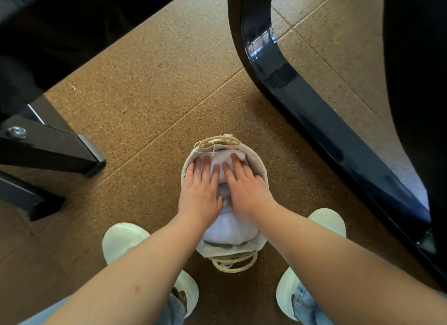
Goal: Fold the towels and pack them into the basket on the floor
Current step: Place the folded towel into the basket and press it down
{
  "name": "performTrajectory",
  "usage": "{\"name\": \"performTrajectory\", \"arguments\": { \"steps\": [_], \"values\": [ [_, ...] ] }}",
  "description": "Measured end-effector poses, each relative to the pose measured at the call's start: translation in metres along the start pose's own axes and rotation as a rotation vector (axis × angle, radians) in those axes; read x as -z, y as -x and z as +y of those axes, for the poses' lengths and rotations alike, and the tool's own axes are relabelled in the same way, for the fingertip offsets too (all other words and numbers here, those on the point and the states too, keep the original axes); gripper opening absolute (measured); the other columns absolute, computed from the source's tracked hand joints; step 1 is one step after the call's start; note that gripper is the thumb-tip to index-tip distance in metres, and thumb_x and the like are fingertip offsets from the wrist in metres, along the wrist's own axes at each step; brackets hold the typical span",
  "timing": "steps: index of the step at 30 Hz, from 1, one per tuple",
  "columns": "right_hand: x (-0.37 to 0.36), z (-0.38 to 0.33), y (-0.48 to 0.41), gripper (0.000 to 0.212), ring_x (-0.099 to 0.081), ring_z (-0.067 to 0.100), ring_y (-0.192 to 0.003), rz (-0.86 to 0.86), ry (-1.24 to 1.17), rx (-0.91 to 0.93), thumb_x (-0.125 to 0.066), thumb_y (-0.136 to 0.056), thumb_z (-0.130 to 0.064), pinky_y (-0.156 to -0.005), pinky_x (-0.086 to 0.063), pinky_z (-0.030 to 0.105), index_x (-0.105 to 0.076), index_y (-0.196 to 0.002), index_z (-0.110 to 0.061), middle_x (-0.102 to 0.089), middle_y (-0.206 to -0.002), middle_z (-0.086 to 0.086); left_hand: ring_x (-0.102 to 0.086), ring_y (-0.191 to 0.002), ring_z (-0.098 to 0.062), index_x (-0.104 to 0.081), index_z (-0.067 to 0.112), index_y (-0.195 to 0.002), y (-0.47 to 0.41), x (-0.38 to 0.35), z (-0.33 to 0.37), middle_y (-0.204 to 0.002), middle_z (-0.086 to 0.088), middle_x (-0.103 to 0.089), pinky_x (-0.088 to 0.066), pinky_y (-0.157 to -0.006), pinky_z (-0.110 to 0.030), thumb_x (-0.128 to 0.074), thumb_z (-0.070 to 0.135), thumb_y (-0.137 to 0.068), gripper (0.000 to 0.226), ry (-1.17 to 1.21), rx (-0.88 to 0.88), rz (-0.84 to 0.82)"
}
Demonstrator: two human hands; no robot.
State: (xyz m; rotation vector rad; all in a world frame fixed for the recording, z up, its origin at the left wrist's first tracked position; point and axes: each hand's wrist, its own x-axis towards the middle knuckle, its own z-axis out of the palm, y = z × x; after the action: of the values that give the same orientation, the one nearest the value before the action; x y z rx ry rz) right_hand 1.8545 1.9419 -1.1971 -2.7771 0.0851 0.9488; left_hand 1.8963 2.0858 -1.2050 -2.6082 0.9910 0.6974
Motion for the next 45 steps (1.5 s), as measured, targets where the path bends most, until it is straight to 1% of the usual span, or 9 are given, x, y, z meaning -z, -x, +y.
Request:
{"name": "performTrajectory", "arguments": {
  "steps": [3, 9, 13, 18, 23, 31, 36, 41, 45],
  "values": [
    [0.003, -0.005, -0.012, 0.101, 0.005, 0.027, -0.157, -0.058, -0.038, -0.039, -0.059, -0.095, -0.048, -0.118, -0.036, 0.044, 0.011, -0.163, -0.024, 0.018, -0.17, 0.005, 0.012, -0.154, -0.044, 0.016, 0.007, -0.159, -0.006, 0.001, 0.002, -0.165, -0.028, 0.018, 0.012, -0.123, -0.053, -0.024, 0.061, -0.1, 0.09, -0.024, -0.005, -0.047],
    [0.006, -0.005, -0.022, 0.102, -0.008, 0.032, -0.155, -0.053, 0.022, -0.033, -0.063, -0.089, -0.052, -0.12, -0.035, 0.044, -0.001, -0.163, -0.018, 0.0, -0.17, 0.016, -0.002, -0.154, -0.045, 0.008, 0.005, -0.16, -0.008, 0.004, 0.001, -0.166, -0.029, 0.006, -0.017, -0.123, -0.048, -0.031, 0.061, -0.097, 0.093, 0.048, -0.013, -0.092],
    [0.009, -0.007, -0.006, 0.078, -0.019, 0.035, -0.15, 0.093, 0.127, -0.006, -0.057, -0.095, -0.044, -0.107, -0.043, 0.044, -0.021, -0.157, -0.015, -0.014, -0.165, 0.02, 0.005, -0.155, -0.042, 0.006, 0.007, -0.161, -0.008, 0.007, 0.002, -0.166, -0.028, 0.009, -0.005, -0.127, -0.049, -0.032, 0.061, -0.097, 0.092, 0.092, 0.008, -0.098],
    [0.003, 0.0, 0.002, 0.096, 0.023, 0.034, -0.154, 0.002, 0.068, 0.007, -0.054, -0.098, -0.051, -0.122, -0.029, 0.045, 0.007, -0.162, -0.015, 0.022, -0.167, 0.019, 0.022, -0.153, -0.04, 0.015, 0.009, -0.159, 0.005, -0.003, 0.002, -0.164, -0.026, 0.023, 0.018, -0.121, -0.056, -0.015, 0.069, -0.098, 0.091, -0.057, 0.051, -0.022],
    [0.002, 0.004, -0.006, 0.1, 0.024, 0.034, -0.154, -0.2, 0.094, -0.019, -0.053, -0.1, -0.048, -0.127, -0.016, 0.043, 0.021, -0.16, -0.017, 0.029, -0.166, 0.016, 0.029, -0.15, -0.04, 0.026, 0.013, -0.155, 0.002, -0.013, 0.0, -0.159, -0.023, 0.036, 0.031, -0.111, -0.062, -0.006, 0.073, -0.096, 0.09, -0.188, 0.095, -0.085],
    [-0.014, -0.002, -0.013, 0.091, 0.02, 0.037, -0.155, -0.134, 0.106, -0.086, -0.044, -0.104, -0.052, -0.123, -0.023, 0.045, 0.019, -0.16, -0.018, 0.027, -0.166, 0.017, 0.028, -0.149, -0.043, 0.024, 0.011, -0.154, -0.004, -0.01, 0.009, -0.156, -0.026, 0.037, 0.035, -0.104, -0.062, -0.009, 0.071, -0.098, 0.089, -0.216, 0.118, -0.112],
    [0.006, -0.003, 0.009, 0.077, 0.008, 0.041, -0.156, -0.086, 0.077, -0.004, -0.045, -0.106, -0.038, -0.12, -0.033, 0.049, 0.001, -0.163, -0.015, 0.011, -0.17, 0.018, 0.01, -0.155, -0.041, 0.001, 0.014, -0.163, 0.006, 0.018, 0.004, -0.168, -0.022, 0.006, 0.021, -0.114, -0.064, -0.024, 0.054, -0.103, 0.075, -0.122, 0.055, -0.089],
    [0.035, -0.001, 0.048, 0.08, 0.007, 0.045, -0.155, -0.047, 0.129, 0.097, -0.055, -0.1, -0.017, -0.123, -0.028, 0.053, -0.006, -0.163, -0.019, 0.006, -0.17, 0.018, 0.008, -0.155, -0.042, -0.007, 0.02, -0.163, 0.025, 0.054, -0.006, -0.17, -0.018, 0.001, 0.01, -0.119, -0.067, -0.028, 0.034, -0.104, 0.064, -0.079, -0.009, -0.061],
    [0.054, -0.003, 0.083, 0.089, 0.008, 0.039, -0.157, 0.073, 0.077, 0.06, -0.067, -0.09, -0.008, -0.112, -0.042, 0.047, -0.014, -0.161, -0.023, 0.005, -0.17, 0.014, 0.002, -0.155, -0.043, -0.015, 0.024, -0.161, 0.054, 0.076, -0.008, -0.169, -0.018, -0.005, 0.0, -0.122, -0.066, -0.034, 0.032, -0.102, 0.062, -0.003, 0.039, -0.074]
  ]
}}
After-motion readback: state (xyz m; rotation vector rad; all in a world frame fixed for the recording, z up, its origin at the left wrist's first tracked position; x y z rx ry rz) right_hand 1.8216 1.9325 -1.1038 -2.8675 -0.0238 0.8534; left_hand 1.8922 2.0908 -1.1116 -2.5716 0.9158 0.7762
